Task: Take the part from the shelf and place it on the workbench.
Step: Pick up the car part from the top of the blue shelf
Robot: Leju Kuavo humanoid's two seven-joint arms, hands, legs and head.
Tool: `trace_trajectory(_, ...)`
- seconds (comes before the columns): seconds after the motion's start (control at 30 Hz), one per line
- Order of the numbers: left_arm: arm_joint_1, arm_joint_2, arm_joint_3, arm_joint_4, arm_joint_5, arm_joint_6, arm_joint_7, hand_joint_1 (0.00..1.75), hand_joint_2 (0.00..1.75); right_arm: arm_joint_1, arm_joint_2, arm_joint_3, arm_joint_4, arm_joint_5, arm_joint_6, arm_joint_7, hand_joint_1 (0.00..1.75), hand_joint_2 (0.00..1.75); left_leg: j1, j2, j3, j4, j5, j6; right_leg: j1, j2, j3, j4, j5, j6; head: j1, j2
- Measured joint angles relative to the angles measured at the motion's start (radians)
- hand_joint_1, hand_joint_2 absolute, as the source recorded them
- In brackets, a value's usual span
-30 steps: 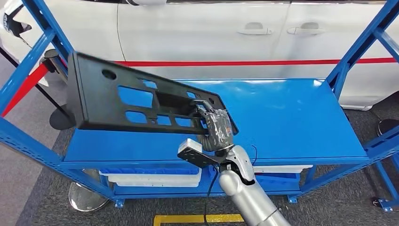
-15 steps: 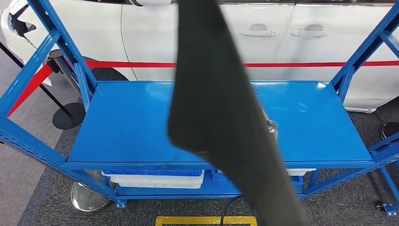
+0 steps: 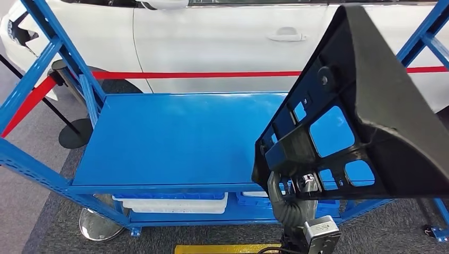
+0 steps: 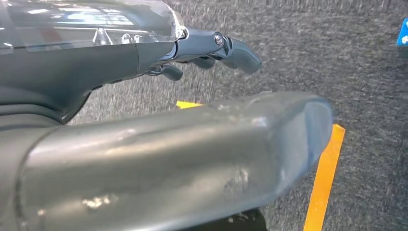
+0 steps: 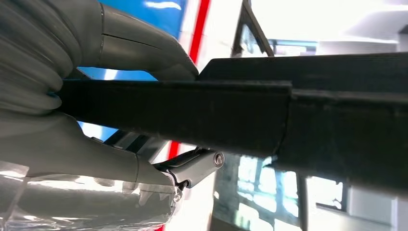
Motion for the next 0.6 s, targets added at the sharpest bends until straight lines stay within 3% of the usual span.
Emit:
trace_trajectory(0.07,0.001,-0.002,0.009,0.000,0.003,0.006,0.000,0.00,0.00,0.042,0.011,-0.004,0.004,-0.031,0.025,-0.033,1.75,1.75,0.004,0.000,0.004,-0.009,0.009,0.011,0.000,0.000,0.001,0.002,-0.005,0.011,0.000,0.000)
trace_trajectory(0.1,0.001,-0.004,0.014,0.000,0.005,0.007,-0.001,0.00,0.00,0.064,0.017,-0.008,0.007,-0.050,0.040,-0.056,1.75,1.75,0.007,0.001,0.005,-0.014,0.015,0.017,-0.001,0.001,-0.004,0.017,-0.021,0.016,0.001,0.000)
trace_trajectory(0.2,0.001,-0.008,0.029,0.000,0.008,0.008,-0.002,0.00,0.00,0.124,0.030,-0.033,0.025,-0.098,0.094,-0.135,1.75,1.75,0.010,0.003,0.000,-0.019,0.025,0.028,-0.009,0.002,-0.070,0.174,-0.123,0.028,0.004,0.000)
trace_trajectory(0.23,0.001,-0.009,0.035,0.000,0.007,0.008,-0.001,0.00,0.00,0.142,0.033,-0.043,0.034,-0.112,0.113,-0.158,1.75,1.75,0.009,0.003,-0.004,-0.017,0.026,0.027,-0.011,0.001,-0.094,0.232,-0.148,0.032,0.004,0.000)
trace_trajectory(0.27,0.002,-0.011,0.039,0.000,0.006,0.008,0.000,0.00,0.00,0.158,0.036,-0.054,0.043,-0.123,0.132,-0.177,1.75,1.75,0.009,0.004,-0.007,-0.015,0.026,0.027,-0.014,0.001,-0.105,0.261,-0.154,0.034,0.004,0.000)
trace_trajectory(0.3,0.002,-0.012,0.043,0.000,0.004,0.007,0.002,0.00,0.00,0.172,0.041,-0.064,0.051,-0.131,0.151,-0.194,1.75,1.75,0.010,0.004,-0.010,-0.012,0.026,0.027,-0.017,0.001,-0.097,0.254,-0.141,0.036,0.004,0.000)
trace_trajectory(0.33,0.002,-0.014,0.046,0.000,0.002,0.006,0.003,0.00,0.00,0.184,0.047,-0.073,0.058,-0.135,0.168,-0.208,1.75,1.75,0.010,0.004,-0.013,-0.008,0.026,0.026,-0.020,0.001,-0.070,0.208,-0.113,0.037,0.004,0.000)
trace_trajectory(0.43,0.001,-0.019,0.051,0.000,-0.007,0.000,0.003,0.00,0.00,0.202,0.066,-0.095,0.073,-0.131,0.204,-0.223,1.75,1.75,0.008,0.003,-0.018,0.002,0.026,0.013,-0.023,0.002,0.027,0.027,-0.042,0.034,0.004,0.000)
trace_trajectory(0.53,0.000,-0.020,0.055,0.000,-0.013,-0.005,0.004,0.00,0.00,0.213,0.083,-0.108,0.082,-0.117,0.221,-0.223,1.75,1.75,0.007,0.001,-0.021,0.000,0.034,-0.008,-0.016,0.006,0.030,0.004,-0.028,0.017,0.003,0.000)
trace_trajectory(0.6,0.000,-0.020,0.059,0.000,-0.015,-0.005,0.004,0.00,0.00,0.218,0.094,-0.113,0.085,-0.107,0.228,-0.224,1.75,1.75,0.010,0.001,-0.031,0.017,0.014,-0.019,-0.017,0.002,0.022,-0.002,-0.014,0.000,0.002,0.000)
